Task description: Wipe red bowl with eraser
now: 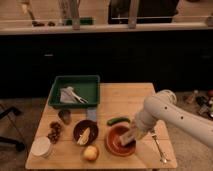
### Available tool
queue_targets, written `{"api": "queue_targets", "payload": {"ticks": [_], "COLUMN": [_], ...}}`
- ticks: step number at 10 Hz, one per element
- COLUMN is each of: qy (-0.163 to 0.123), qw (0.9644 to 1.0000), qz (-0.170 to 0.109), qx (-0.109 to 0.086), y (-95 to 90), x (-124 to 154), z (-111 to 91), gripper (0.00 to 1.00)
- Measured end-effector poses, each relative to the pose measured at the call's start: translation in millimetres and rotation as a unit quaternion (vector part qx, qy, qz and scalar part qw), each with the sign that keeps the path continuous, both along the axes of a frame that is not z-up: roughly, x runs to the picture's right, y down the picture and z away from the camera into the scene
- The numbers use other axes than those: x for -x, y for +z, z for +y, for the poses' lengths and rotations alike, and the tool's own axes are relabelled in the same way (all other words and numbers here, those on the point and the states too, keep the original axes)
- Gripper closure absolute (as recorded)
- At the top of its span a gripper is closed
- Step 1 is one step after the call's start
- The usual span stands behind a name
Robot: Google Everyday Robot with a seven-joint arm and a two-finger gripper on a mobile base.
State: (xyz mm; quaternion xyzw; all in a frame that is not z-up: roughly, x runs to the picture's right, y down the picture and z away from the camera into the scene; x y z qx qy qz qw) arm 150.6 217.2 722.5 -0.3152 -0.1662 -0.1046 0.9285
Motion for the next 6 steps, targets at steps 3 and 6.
{"api": "queue_targets", "payload": {"ticks": [3,6], "qy": [-0.003,-0.016], "qw": [1.0,0.9999], "qz": [0.003,0.003], "qx": [0.006,0.003], "y": [10.9,23.7], "x": [1.6,11.6], "z": [-0.5,-9.9], "gripper": [0.99,0.99]}}
